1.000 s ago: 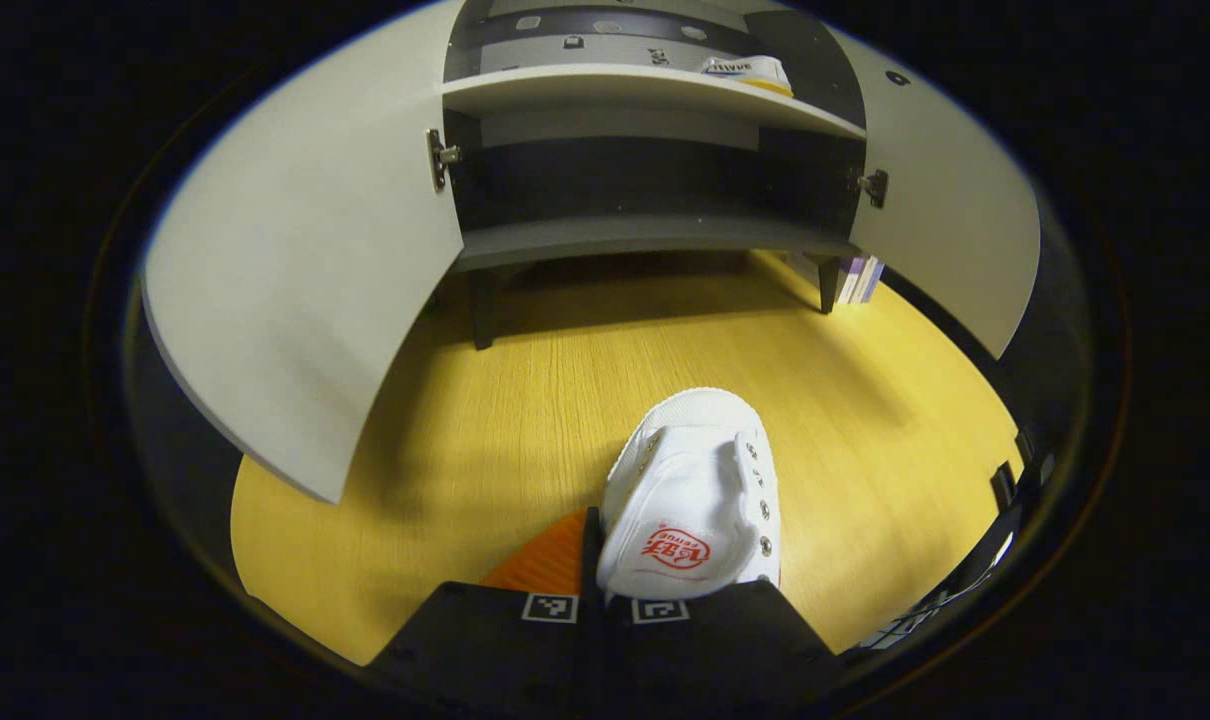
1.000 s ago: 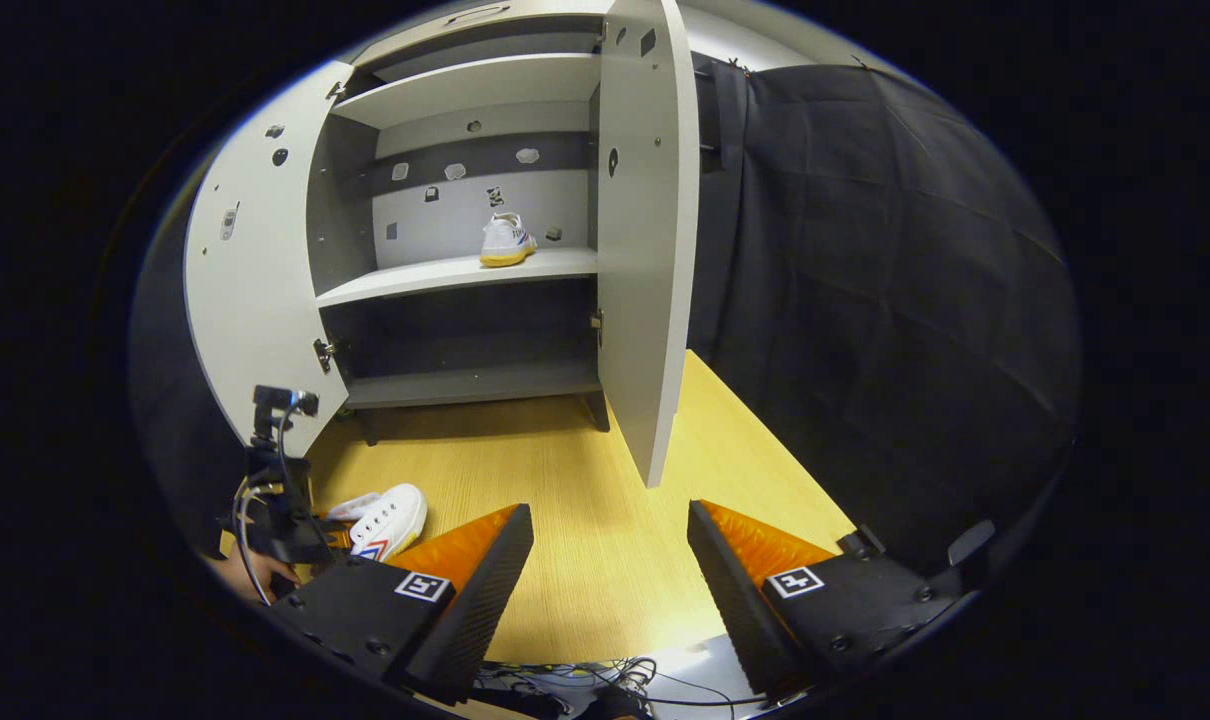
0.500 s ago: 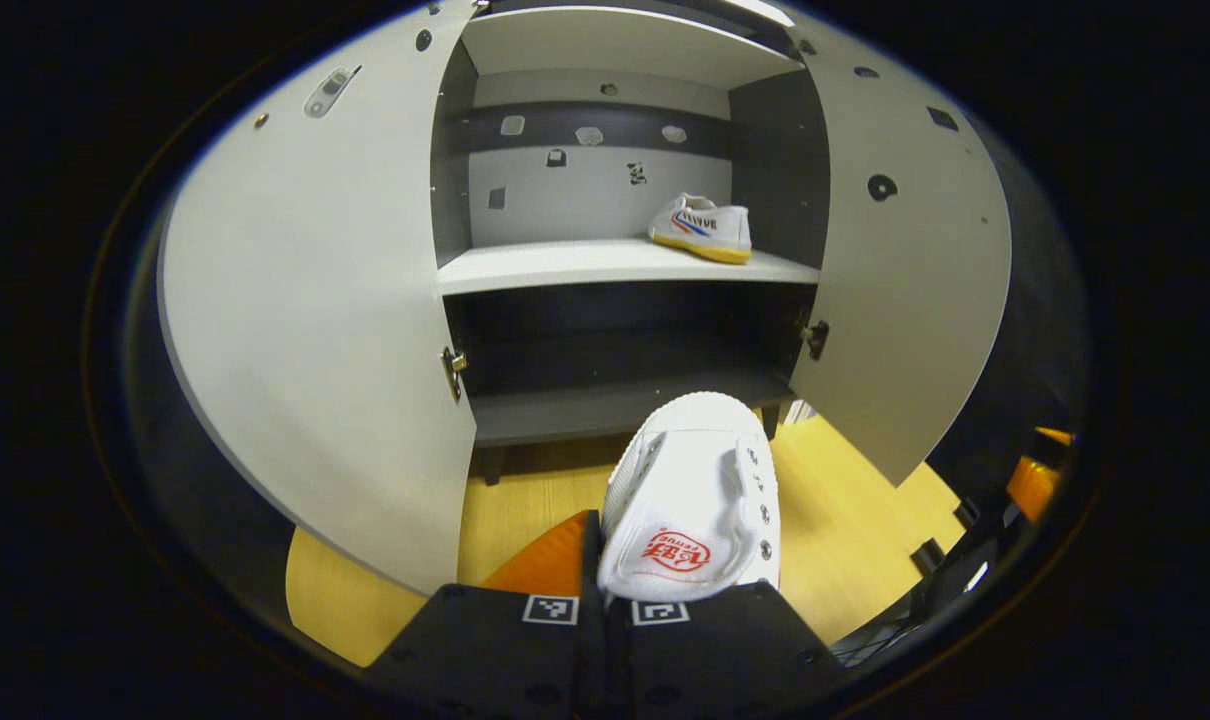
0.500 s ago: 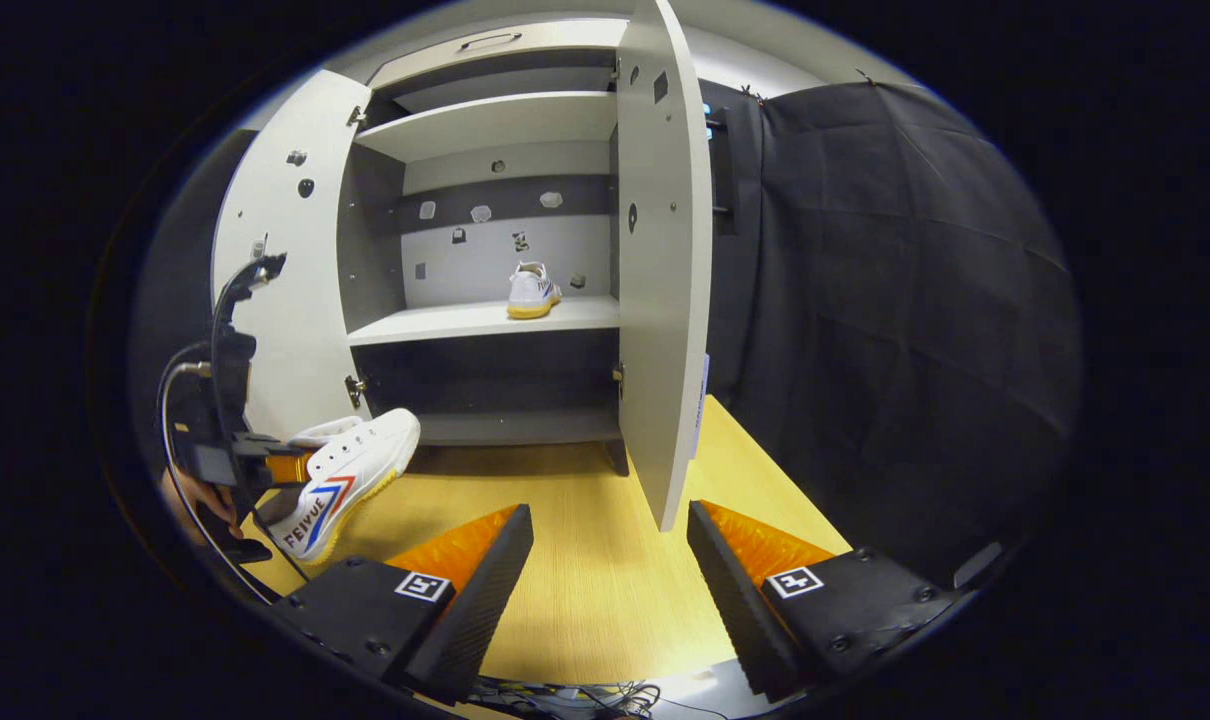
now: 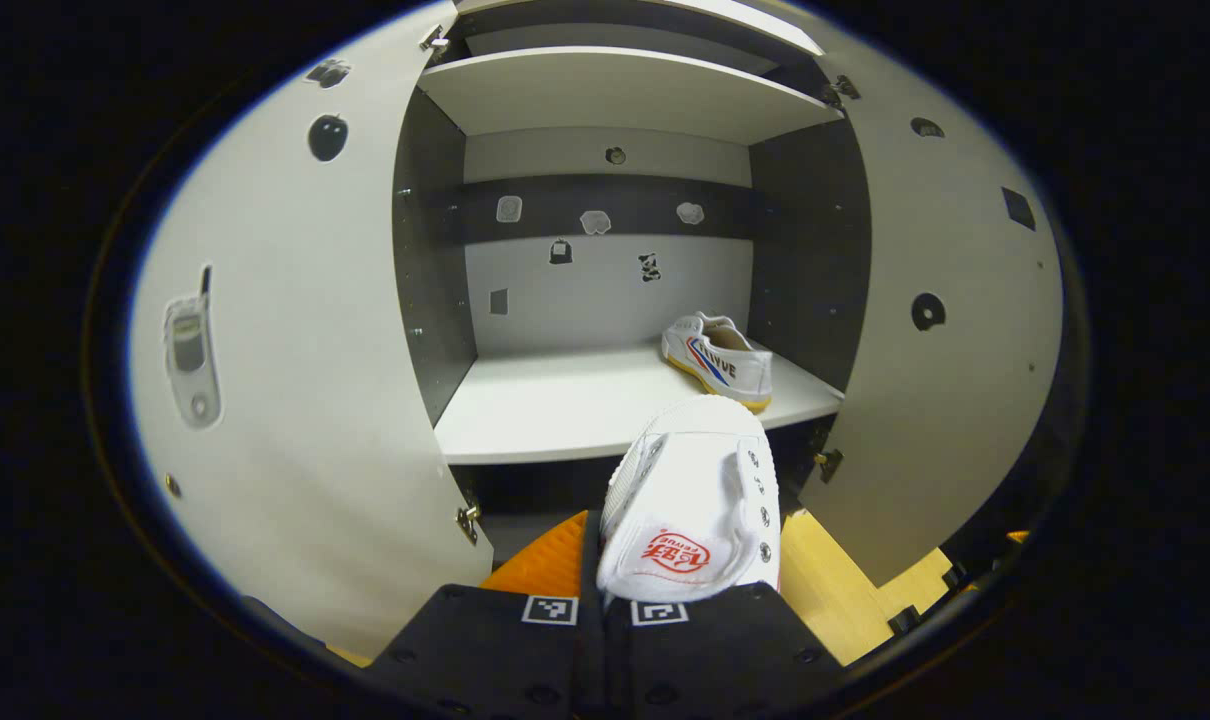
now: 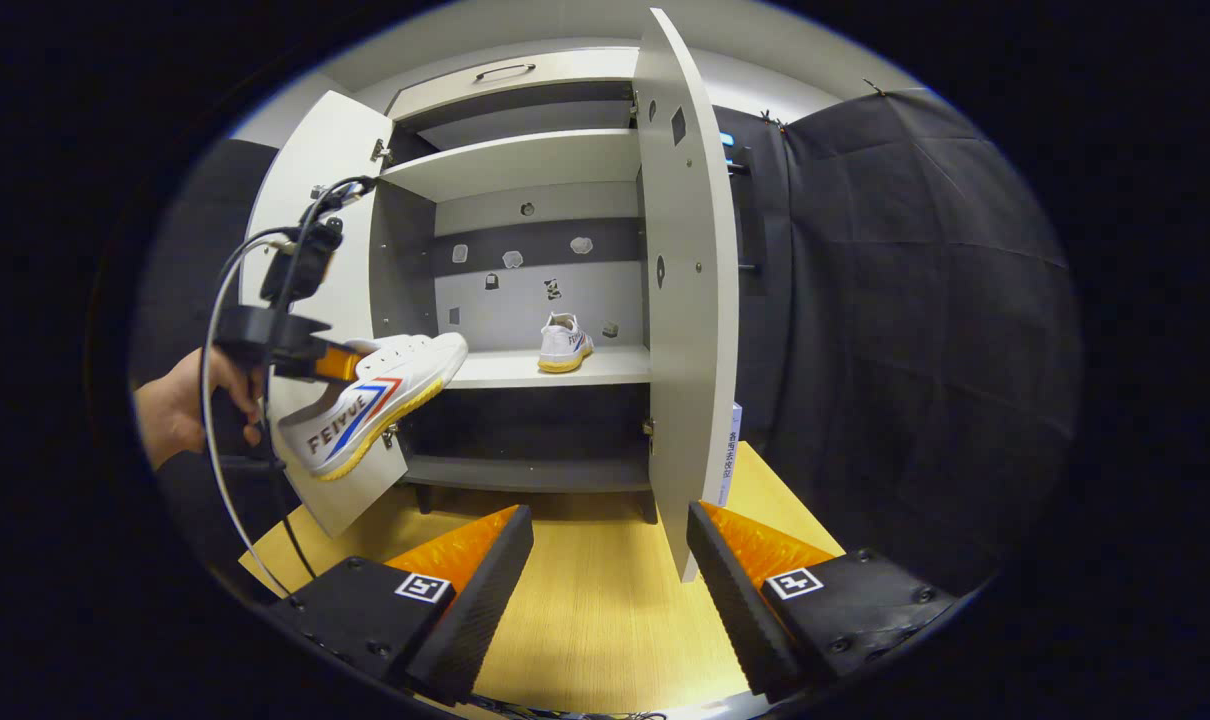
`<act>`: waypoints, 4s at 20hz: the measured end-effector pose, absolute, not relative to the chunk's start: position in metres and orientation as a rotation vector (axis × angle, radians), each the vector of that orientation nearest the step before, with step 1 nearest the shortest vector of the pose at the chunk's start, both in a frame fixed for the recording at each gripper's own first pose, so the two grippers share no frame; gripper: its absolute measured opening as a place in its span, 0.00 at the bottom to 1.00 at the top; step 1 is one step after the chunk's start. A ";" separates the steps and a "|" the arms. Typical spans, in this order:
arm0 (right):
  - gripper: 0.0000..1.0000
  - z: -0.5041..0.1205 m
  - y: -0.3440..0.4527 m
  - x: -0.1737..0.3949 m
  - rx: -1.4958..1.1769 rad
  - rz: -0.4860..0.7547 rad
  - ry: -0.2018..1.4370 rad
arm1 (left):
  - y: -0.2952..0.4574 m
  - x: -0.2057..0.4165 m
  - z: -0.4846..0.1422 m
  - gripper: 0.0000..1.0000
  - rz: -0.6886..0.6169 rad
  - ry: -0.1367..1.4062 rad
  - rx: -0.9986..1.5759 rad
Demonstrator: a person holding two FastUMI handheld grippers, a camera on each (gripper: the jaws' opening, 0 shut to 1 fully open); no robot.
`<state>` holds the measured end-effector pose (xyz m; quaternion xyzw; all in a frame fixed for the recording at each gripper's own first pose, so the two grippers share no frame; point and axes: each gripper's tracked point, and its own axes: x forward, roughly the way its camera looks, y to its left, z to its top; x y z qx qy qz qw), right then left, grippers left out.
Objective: Grab one shoe with the right hand and put it into the shoe cabinet, grab the other shoe with the left hand and put it into the shoe cabinet; then close the right door with the right hand and the left door with the left hand.
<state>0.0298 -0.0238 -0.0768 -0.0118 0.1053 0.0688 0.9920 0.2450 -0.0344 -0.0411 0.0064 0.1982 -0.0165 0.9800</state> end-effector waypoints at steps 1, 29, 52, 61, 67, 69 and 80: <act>0.99 -0.075 -0.024 0.031 -0.022 0.146 0.206 | -0.033 0.266 -0.034 0.05 -0.021 0.394 0.010; 0.98 -0.040 -0.118 0.028 -0.035 -0.112 0.127 | -0.002 0.527 -0.069 0.20 0.135 0.684 0.003; 0.98 0.045 -0.198 0.063 0.016 -0.220 -0.001 | -0.050 0.240 0.072 0.96 -0.016 -0.088 0.109; 0.98 0.063 -0.206 0.106 0.049 -0.163 -0.016 | -0.047 0.137 -0.052 0.96 0.005 0.117 -0.004; 0.98 0.102 -0.207 0.155 0.032 -0.095 -0.023 | -0.042 0.104 -0.083 0.97 0.062 0.194 -0.013; 0.98 0.113 -0.204 0.172 0.043 -0.058 -0.032 | -0.040 0.097 -0.090 0.97 0.090 0.220 -0.036; 0.97 0.130 -0.180 0.211 0.163 0.078 -0.001 | -0.007 0.066 -0.083 0.97 0.243 0.219 -0.085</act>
